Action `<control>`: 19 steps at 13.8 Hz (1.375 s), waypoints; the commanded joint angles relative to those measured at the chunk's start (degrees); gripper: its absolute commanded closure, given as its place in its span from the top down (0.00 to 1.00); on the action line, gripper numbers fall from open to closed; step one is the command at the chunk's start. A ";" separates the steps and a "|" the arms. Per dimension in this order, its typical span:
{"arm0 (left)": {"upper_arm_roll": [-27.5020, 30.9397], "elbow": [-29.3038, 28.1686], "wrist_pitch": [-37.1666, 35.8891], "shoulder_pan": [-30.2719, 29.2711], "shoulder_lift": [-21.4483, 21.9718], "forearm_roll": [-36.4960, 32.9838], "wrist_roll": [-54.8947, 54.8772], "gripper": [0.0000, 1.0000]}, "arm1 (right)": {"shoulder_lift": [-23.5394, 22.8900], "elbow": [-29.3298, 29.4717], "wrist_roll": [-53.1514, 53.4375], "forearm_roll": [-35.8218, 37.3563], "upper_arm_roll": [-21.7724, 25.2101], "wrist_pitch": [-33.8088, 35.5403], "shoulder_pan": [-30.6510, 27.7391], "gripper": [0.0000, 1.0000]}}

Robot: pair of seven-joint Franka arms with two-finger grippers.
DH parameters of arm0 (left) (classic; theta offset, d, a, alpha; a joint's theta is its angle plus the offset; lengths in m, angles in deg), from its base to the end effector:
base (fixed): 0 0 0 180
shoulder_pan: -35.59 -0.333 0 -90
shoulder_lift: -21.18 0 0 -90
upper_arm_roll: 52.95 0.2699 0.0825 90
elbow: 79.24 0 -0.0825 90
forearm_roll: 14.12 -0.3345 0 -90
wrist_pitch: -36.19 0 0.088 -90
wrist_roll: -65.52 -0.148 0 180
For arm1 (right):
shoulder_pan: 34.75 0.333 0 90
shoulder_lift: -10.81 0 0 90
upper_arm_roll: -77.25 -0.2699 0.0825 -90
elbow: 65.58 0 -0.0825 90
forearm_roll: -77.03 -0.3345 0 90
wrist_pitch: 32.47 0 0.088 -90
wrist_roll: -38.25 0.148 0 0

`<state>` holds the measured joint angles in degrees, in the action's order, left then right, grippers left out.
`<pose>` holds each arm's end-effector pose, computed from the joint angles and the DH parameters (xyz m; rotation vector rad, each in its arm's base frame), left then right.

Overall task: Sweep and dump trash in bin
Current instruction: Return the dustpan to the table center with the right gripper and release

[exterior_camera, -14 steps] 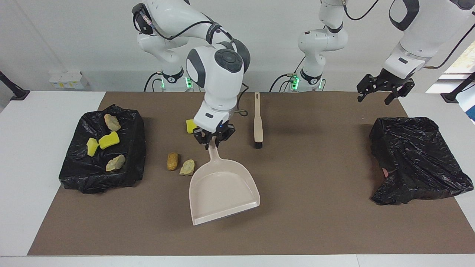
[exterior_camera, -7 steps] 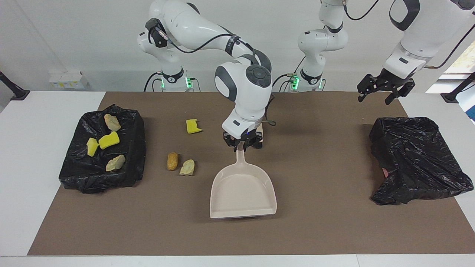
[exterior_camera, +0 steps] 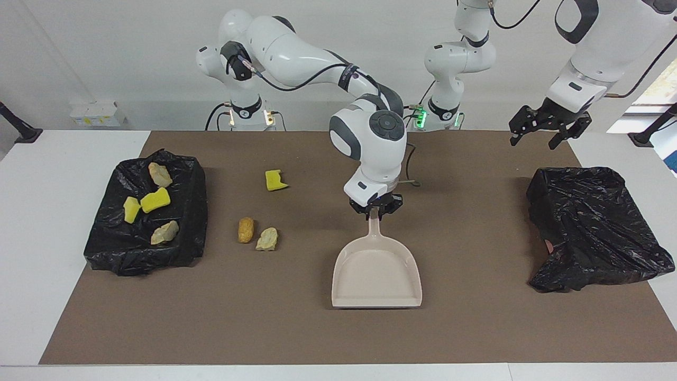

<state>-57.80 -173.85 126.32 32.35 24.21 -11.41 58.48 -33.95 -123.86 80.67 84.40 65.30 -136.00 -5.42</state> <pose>0.4886 -0.0215 0.5300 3.0887 -0.2322 -0.0363 0.5484 0.4068 0.3304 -3.1106 0.0808 -0.0046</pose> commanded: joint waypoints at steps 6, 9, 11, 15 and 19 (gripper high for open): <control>-0.25 1.01 -1.18 -0.63 -0.30 0.54 -0.87 1.00 | -2.26 0.45 1.35 -0.87 0.34 -3.18 -0.06 0.55; -0.25 1.01 -1.18 -0.63 -0.30 0.54 -0.87 1.00 | -0.86 0.45 1.35 -0.25 0.08 -3.00 -0.84 0.88; -0.25 1.01 -1.18 -0.63 -0.30 0.54 -0.87 1.00 | 0.02 0.45 1.35 -0.17 0.16 -3.00 -0.76 1.00; -0.25 1.01 -1.18 -0.63 -0.30 0.54 -0.87 1.00 | 4.23 -1.73 1.52 -0.87 -0.10 -2.83 -0.41 1.00; -0.25 1.01 -1.18 -0.63 -0.30 0.54 -0.87 1.00 | 14.59 -12.53 1.87 -3.75 -0.27 -1.68 -0.50 1.00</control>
<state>-57.80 -173.85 126.32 32.34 24.21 -11.41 58.47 -26.89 -126.91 80.71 83.65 65.07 -137.33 -5.46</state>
